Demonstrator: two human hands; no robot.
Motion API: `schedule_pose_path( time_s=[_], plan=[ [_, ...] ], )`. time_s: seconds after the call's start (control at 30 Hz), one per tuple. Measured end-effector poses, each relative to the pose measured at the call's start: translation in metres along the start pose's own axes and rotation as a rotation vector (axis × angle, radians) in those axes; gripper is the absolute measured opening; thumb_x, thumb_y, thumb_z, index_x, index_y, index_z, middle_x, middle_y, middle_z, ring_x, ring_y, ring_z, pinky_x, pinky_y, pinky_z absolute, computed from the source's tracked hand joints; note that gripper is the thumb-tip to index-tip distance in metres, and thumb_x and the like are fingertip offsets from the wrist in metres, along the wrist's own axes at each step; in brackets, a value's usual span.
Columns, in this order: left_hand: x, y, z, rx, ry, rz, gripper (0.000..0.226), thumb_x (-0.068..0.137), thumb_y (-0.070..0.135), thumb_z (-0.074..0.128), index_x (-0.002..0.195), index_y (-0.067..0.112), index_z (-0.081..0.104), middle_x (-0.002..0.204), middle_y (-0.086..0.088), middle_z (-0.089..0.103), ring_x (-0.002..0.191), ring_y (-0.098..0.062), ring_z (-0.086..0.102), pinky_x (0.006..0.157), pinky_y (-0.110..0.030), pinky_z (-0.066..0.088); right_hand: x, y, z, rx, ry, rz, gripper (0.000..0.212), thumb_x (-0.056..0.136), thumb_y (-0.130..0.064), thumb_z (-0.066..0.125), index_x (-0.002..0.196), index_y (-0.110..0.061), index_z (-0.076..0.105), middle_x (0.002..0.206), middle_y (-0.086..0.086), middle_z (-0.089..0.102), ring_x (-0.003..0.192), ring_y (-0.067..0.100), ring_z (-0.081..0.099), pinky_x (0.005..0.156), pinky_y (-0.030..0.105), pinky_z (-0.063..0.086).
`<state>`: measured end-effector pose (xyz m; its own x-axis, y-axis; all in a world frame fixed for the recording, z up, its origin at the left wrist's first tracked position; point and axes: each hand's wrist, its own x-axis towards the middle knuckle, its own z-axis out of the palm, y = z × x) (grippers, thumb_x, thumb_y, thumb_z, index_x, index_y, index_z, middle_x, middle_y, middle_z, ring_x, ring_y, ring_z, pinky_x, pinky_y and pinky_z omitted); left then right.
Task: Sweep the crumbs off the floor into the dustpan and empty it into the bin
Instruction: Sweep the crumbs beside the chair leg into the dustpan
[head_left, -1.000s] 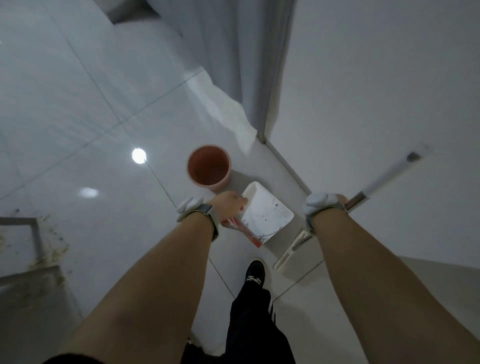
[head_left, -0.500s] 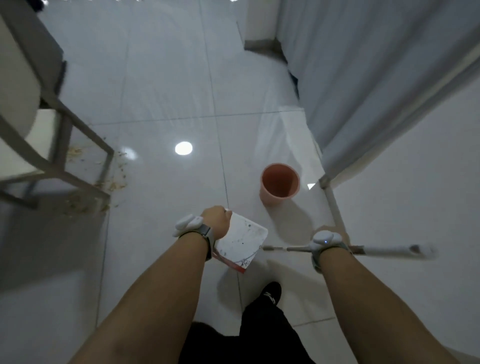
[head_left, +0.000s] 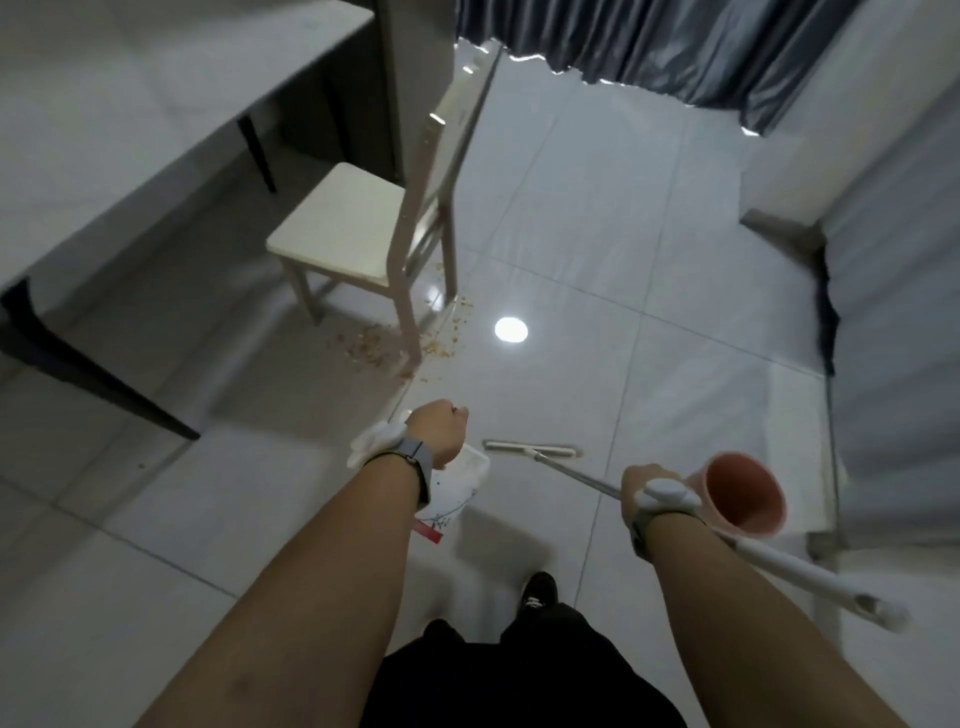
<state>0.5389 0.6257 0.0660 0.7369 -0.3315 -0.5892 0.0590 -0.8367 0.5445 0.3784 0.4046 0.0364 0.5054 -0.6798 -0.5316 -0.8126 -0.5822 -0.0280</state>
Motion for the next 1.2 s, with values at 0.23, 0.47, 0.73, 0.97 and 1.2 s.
schedule_pose_path(
  time_s=[0.23,0.47,0.73,0.97,1.2],
  plan=[
    [0.019,-0.082,-0.102,-0.043,0.216,-0.169,0.043,0.105,0.03,0.027,0.118,0.001,0.055,0.12,-0.019,0.06,0.109,-0.037,0.057,0.093,-0.04,0.045,0.036,-0.14,0.012,-0.339,0.029,-0.273,0.015,0.079,-0.016,0.057,0.086,-0.025,0.047,0.072,-0.001,0.049,0.058,0.018,0.049,0.051,0.03,0.04],
    [0.07,-0.159,-0.185,-0.095,0.268,-0.305,0.038,0.103,0.036,0.03,0.092,0.008,0.053,0.094,-0.012,0.058,0.082,-0.027,0.052,0.074,-0.034,0.04,0.067,-0.3,0.015,-0.326,-0.109,-0.444,0.019,0.081,-0.014,0.056,0.098,-0.021,0.05,0.076,0.001,0.049,0.067,0.021,0.054,0.055,0.033,0.046],
    [0.127,-0.204,-0.266,-0.104,0.309,-0.467,0.042,0.101,0.041,0.035,0.072,0.012,0.045,0.07,-0.003,0.05,0.069,-0.024,0.048,0.06,-0.03,0.034,0.112,-0.457,0.008,-0.343,-0.282,-0.578,0.012,0.093,-0.021,0.043,0.098,-0.019,0.055,0.098,0.004,0.061,0.076,0.02,0.057,0.057,0.029,0.041],
    [0.158,-0.229,-0.292,-0.26,0.216,-0.465,0.052,0.102,0.04,0.036,0.057,0.016,0.026,0.056,-0.003,0.032,0.056,-0.022,0.033,0.061,-0.03,0.028,0.135,-0.501,0.031,-0.336,-0.248,-0.512,0.036,0.102,-0.033,0.034,0.13,-0.016,0.049,0.12,0.01,0.062,0.098,0.029,0.062,0.071,0.036,0.046],
    [0.19,-0.304,-0.336,-0.327,0.096,-0.58,0.047,0.098,0.033,0.042,0.057,0.014,0.03,0.057,-0.005,0.034,0.058,-0.022,0.038,0.061,-0.029,0.029,0.136,-0.56,0.066,-0.445,-0.166,-0.45,0.027,0.099,-0.027,0.038,0.117,-0.021,0.057,0.106,0.005,0.064,0.076,0.024,0.056,0.064,0.034,0.042]
  ],
)
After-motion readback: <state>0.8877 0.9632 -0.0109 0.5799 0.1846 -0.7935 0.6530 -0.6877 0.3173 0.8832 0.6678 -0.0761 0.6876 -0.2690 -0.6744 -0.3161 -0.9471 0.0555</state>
